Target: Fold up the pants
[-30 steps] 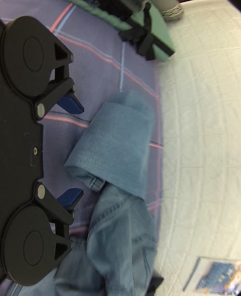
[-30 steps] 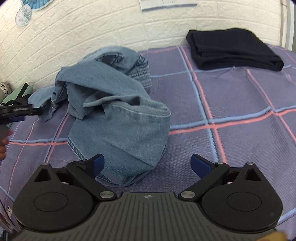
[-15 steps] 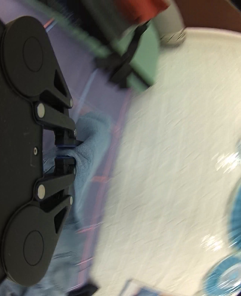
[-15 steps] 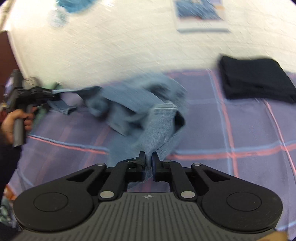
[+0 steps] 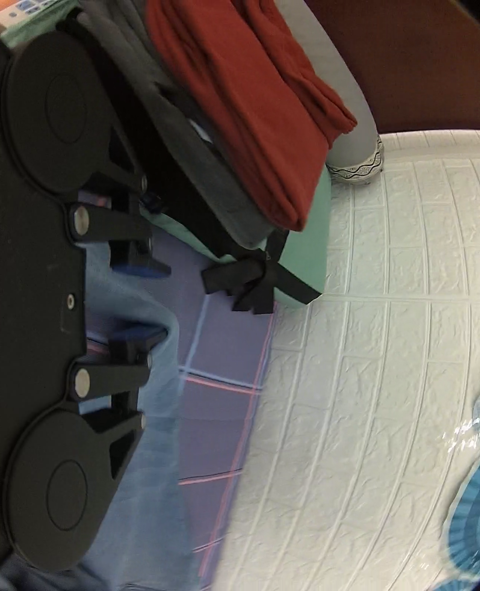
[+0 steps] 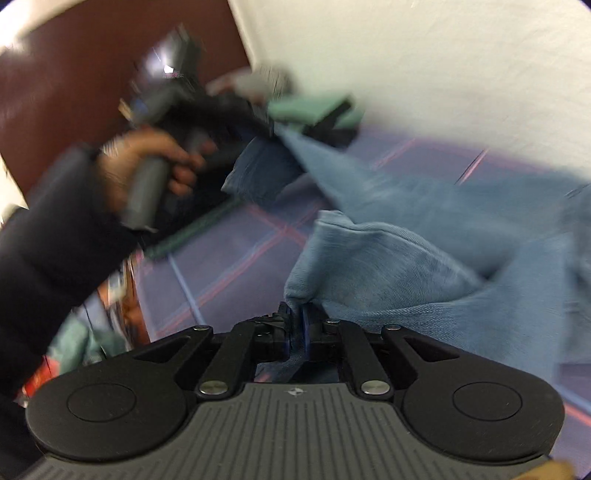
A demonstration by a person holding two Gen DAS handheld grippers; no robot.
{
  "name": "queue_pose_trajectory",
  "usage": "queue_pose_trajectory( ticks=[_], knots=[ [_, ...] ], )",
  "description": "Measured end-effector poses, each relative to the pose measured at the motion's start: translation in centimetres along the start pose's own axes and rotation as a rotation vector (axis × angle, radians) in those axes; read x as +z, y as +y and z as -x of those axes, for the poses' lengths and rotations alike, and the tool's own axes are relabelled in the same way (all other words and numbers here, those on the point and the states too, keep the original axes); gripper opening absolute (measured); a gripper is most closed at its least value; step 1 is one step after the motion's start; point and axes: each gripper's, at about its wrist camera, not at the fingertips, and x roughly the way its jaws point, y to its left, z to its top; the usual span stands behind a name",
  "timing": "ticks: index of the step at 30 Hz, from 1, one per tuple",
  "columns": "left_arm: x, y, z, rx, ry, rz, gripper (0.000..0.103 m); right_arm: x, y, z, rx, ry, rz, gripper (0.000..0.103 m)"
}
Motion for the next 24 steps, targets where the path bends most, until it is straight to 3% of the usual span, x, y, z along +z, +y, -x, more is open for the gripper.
queue_pose_trajectory(
  ticks=[3,5,6,7,9,13,17,20,24],
  knots=[
    [-1.5,0.1,2.2,-0.070,0.011,-0.040,0.103,-0.8,0.2,-2.3,-0.007,0.011,-0.002,0.014],
    [-2.5,-0.3,3.8,-0.141,0.013,-0.051,0.103,-0.6,0.0,-1.7,0.018,-0.024,-0.029,0.029],
    [-3.0,-0.7,4.5,-0.182,0.010,-0.053,0.103,-0.5,-0.3,-0.9,0.031,-0.039,-0.045,0.045],
    [-3.5,-1.1,5.3,-0.229,0.008,-0.051,0.103,-0.7,-0.4,0.2,0.035,-0.066,-0.059,0.069],
    [-4.7,-1.9,6.8,-0.327,0.014,-0.029,0.103,-1.3,-1.2,3.4,0.021,-0.139,-0.077,0.097],
    [-7.3,-4.6,8.5,-0.486,0.023,-0.035,0.103,-3.9,-4.1,9.1,-0.097,-0.227,-0.143,0.098],
    [-9.9,-8.7,7.6,-0.468,0.054,-0.157,0.103,-7.3,-8.0,13.0,-0.318,-0.259,-0.231,0.102],
    [-11.3,-10.8,6.7,-0.469,0.100,-0.194,0.103,-9.6,-11.2,14.7,-0.493,-0.269,-0.306,0.103],
    [-11.9,-12.9,7.2,-0.460,0.064,-0.248,0.103,-11.1,-15.4,14.9,-0.577,-0.268,-0.369,0.103]
  ],
)
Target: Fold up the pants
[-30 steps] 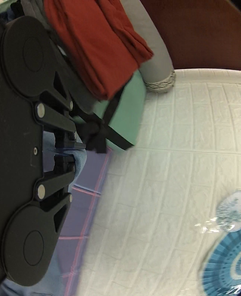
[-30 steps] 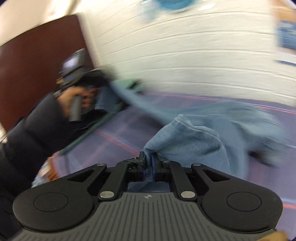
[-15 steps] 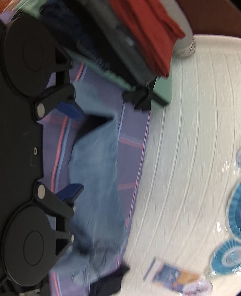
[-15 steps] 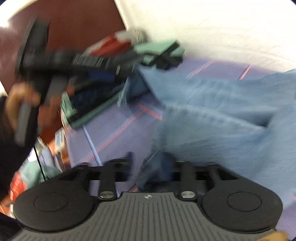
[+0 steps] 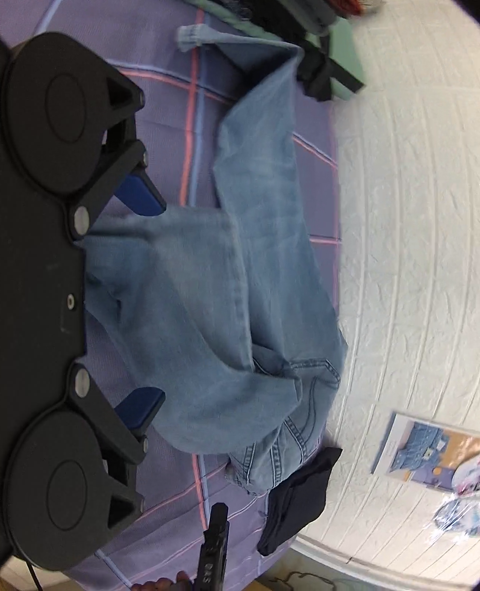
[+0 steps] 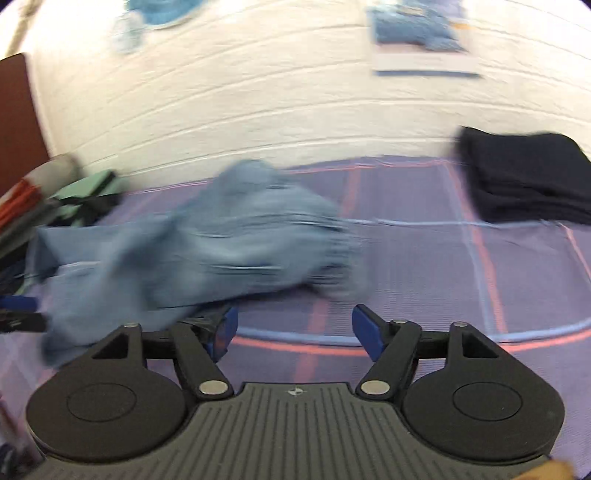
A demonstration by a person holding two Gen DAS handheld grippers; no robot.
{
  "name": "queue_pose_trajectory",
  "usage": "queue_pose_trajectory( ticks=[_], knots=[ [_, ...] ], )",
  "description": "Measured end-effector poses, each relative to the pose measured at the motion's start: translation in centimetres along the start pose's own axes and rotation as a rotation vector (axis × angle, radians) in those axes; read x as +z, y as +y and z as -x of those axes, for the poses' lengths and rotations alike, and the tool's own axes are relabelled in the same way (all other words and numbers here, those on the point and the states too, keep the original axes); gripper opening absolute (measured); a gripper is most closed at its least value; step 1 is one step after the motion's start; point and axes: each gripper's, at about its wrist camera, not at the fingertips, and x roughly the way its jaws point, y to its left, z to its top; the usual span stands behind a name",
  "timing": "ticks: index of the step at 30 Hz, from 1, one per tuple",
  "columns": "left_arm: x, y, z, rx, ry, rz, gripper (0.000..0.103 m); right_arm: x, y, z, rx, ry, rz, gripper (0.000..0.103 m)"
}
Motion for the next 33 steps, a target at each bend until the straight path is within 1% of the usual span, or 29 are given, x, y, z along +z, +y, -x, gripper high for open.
queue_pose_trajectory(
  ticks=[2,5,9,11,12,13,14,16,17,18,20,21,24,27,29,30,31,33],
  knots=[
    [0.4,-1.2,0.1,0.030,-0.032,-0.058,0.103,0.1,-1.1,-1.2,-0.008,0.010,0.009,0.103],
    [0.7,-2.4,0.3,0.029,-0.060,-0.141,0.103,0.7,-1.7,-3.1,0.002,0.016,0.034,0.103],
    [0.2,-3.1,-1.8,0.073,-0.030,-0.221,0.103,1.2,-2.1,-4.6,0.032,0.025,0.066,0.103],
    [-0.4,-2.7,-3.0,0.108,-0.002,-0.199,0.103,1.5,-2.2,-5.3,0.039,0.009,0.061,0.103],
    [-0.7,-2.2,-3.5,0.107,0.015,-0.164,0.103,1.7,-2.3,-5.5,0.048,-0.002,0.048,0.095],
    [-1.1,-1.5,-4.1,0.097,0.028,-0.118,0.103,1.8,-2.3,-5.4,0.074,-0.008,0.028,0.066],
    [-1.3,-0.8,-4.5,0.086,0.044,-0.059,0.103,2.0,-2.3,-5.2,0.097,-0.010,0.000,0.053],
    [-1.2,1.0,-4.9,0.032,0.067,0.082,0.103,2.7,-2.2,-4.5,0.085,-0.039,-0.015,0.033],
    [-0.9,1.9,-4.7,0.004,0.072,0.143,0.103,3.3,-2.2,-3.9,0.063,-0.066,0.002,0.030],
    [-0.3,2.6,-4.2,-0.025,0.062,0.181,0.103,4.1,-2.3,-3.1,0.044,-0.096,0.012,0.026],
    [1.4,4.0,-2.5,-0.080,0.034,0.239,0.103,6.2,-3.1,-0.9,0.041,-0.142,0.007,0.024],
    [2.4,4.3,-1.4,-0.096,0.012,0.244,0.103,7.3,-3.5,0.4,0.035,-0.173,0.010,0.023],
    [5.4,4.9,2.2,-0.129,-0.061,0.216,0.103,10.3,-5.1,4.8,-0.024,-0.267,0.035,0.023],
    [6.9,4.2,5.2,-0.238,-0.088,0.186,0.103,11.6,-7.3,9.8,-0.038,-0.320,0.027,0.024],
    [7.0,3.0,6.6,-0.292,-0.085,0.146,0.103,11.3,-7.8,12.8,-0.069,-0.325,0.059,0.024],
    [6.6,2.3,6.8,-0.318,-0.070,0.130,0.103,10.5,-7.9,13.8,-0.096,-0.317,0.084,0.024],
    [6.0,1.5,6.8,-0.342,-0.040,0.112,0.103,9.6,-8.0,14.7,-0.120,-0.290,0.106,0.025],
    [3.9,0.1,6.1,-0.378,0.053,0.065,0.103,7.3,-8.8,15.5,-0.137,-0.159,0.142,0.026]
  ],
)
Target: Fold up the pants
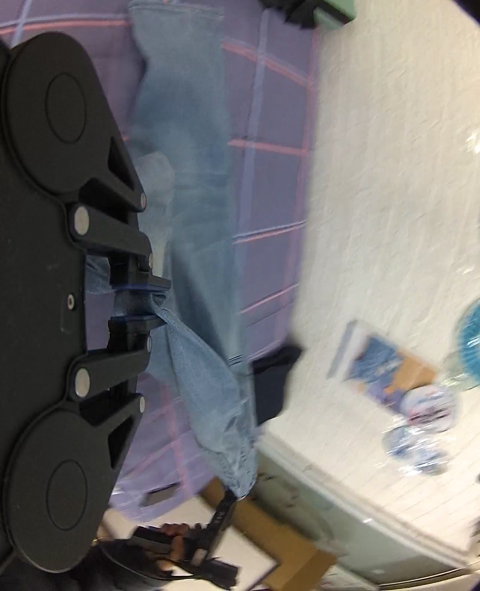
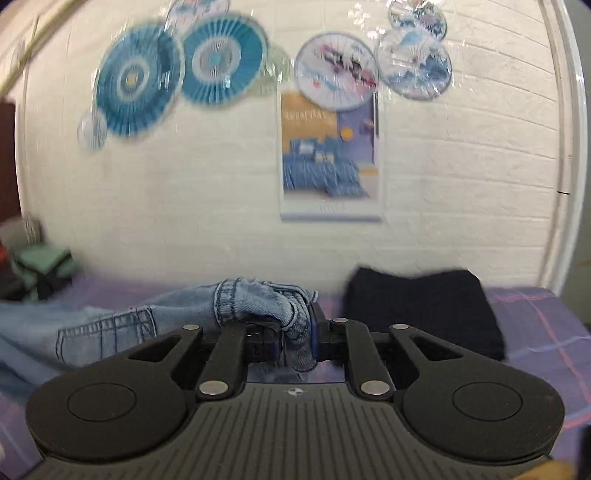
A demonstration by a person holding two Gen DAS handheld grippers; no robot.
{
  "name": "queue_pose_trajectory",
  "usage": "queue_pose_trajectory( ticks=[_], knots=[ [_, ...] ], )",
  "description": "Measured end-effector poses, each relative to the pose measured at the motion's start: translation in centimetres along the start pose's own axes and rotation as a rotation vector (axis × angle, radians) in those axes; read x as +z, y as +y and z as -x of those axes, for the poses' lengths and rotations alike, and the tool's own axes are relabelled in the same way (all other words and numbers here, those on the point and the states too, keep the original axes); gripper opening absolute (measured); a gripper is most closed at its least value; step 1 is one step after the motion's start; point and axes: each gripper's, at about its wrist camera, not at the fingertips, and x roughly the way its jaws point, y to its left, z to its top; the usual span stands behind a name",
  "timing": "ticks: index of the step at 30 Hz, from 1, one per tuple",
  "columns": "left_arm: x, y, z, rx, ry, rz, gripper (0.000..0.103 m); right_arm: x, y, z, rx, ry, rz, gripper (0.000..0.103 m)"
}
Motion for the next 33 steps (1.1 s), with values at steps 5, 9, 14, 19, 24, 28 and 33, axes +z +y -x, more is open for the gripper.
queue_pose_trajectory(
  ticks=[5,9,14,19,24,28,33],
  knots=[
    [-5.2,1.8,-4.0,0.070,0.276,0.037,0.103,-8.9,-1.3,-1.5,0.014,0.436,-0.044,0.045],
    [-3.2,5.0,-1.3,0.138,0.166,0.175,0.103,-9.8,-2.1,-0.7,-0.027,0.414,-0.107,0.069],
    [-0.2,7.0,1.1,0.347,0.001,0.203,0.103,-6.5,-2.9,0.0,-0.022,0.328,-0.118,0.081],
    [1.9,10.8,0.1,0.524,-0.039,0.266,0.103,-5.0,-1.6,-1.7,-0.091,0.310,-0.006,0.093],
    [2.1,15.4,1.5,0.607,-0.088,0.385,0.103,-3.3,-1.6,-0.5,-0.263,0.249,0.027,0.094],
    [2.8,17.0,0.6,0.622,-0.119,0.418,0.103,-3.4,-1.1,-2.9,-0.206,0.174,-0.127,0.103],
    [3.5,18.4,-1.4,0.738,-0.105,0.349,0.103,-4.9,0.1,-10.3,-0.204,0.248,-0.204,0.103]
  ],
)
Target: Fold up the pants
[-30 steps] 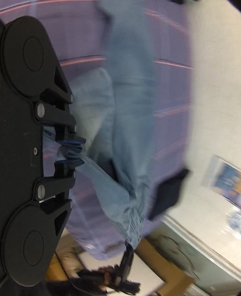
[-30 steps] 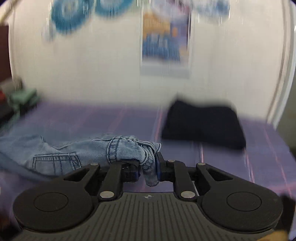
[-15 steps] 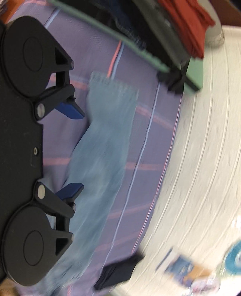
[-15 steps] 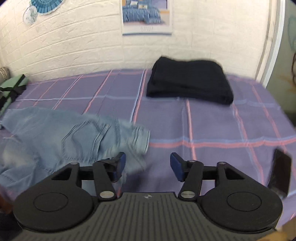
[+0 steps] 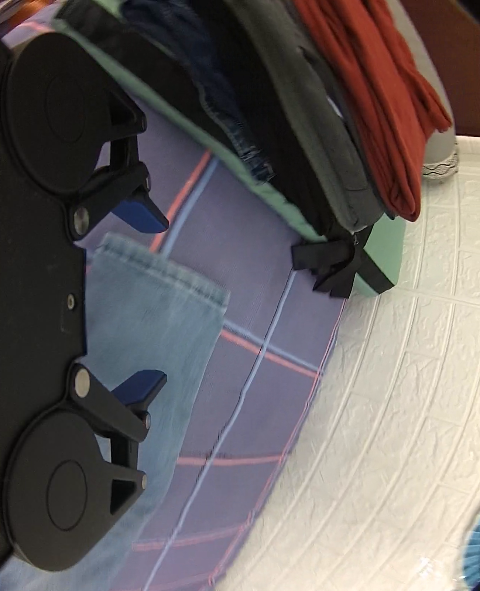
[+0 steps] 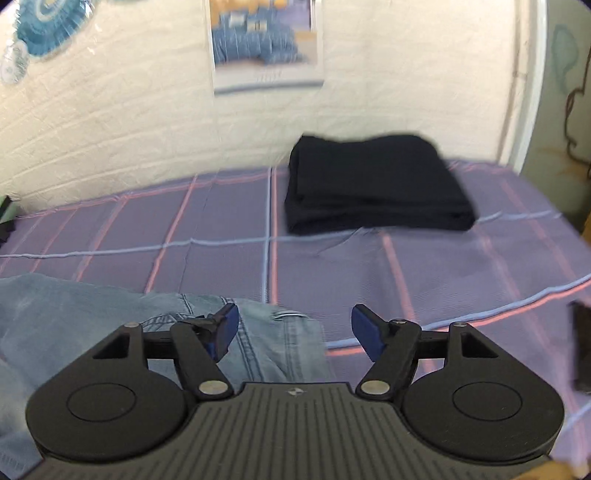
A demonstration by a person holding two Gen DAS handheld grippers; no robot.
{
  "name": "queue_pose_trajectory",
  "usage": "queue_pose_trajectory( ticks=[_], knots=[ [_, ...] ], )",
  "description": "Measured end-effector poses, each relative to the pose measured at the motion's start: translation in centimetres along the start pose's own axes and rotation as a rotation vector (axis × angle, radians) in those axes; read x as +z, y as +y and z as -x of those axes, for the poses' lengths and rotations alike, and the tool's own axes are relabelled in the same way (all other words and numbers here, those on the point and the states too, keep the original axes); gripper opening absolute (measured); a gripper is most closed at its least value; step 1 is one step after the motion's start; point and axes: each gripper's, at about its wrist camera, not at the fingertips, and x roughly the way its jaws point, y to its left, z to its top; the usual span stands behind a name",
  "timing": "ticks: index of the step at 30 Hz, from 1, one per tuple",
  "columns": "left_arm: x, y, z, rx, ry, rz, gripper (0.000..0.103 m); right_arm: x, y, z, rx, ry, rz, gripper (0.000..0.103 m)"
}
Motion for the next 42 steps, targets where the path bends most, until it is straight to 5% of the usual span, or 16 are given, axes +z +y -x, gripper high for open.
queue_pose_trajectory(
  ticks=[4,11,16,19,20,22,28,34,42],
  knots=[
    [0.6,0.5,-2.6,-0.055,0.056,0.003,0.103,0.3,-0.5,-4.4,0.005,0.081,-0.096,0.103],
    [1.5,0.8,-7.0,-0.074,0.141,0.048,0.103,-0.1,0.0,-7.1,0.055,0.203,-0.066,0.103],
    [1.7,-0.3,-7.6,-0.108,0.115,0.013,0.103,0.5,0.6,-7.8,0.107,0.235,-0.022,0.103],
    [1.4,-1.7,-7.5,-0.052,0.091,-0.094,0.103,0.6,1.7,-7.5,0.137,0.253,0.056,0.097],
    [1.2,-2.1,-7.3,-0.047,0.080,-0.137,0.103,0.6,2.2,-6.9,0.160,0.241,0.081,0.062],
    [1.1,-2.4,-6.8,-0.096,0.084,-0.141,0.103,1.0,3.0,-5.9,0.164,0.197,0.111,0.036],
    [4.4,-2.3,-3.6,-0.106,-0.078,-0.037,0.103,4.3,2.2,-1.7,0.144,-0.035,0.062,0.031],
    [9.1,-5.5,-3.2,-0.085,-0.229,-0.010,0.103,9.0,2.1,-3.1,0.072,-0.179,0.012,0.030],
    [13.3,-8.8,-10.0,-0.050,-0.219,0.071,0.103,12.7,2.9,-10.8,-0.004,-0.174,0.011,0.029]
  ],
)
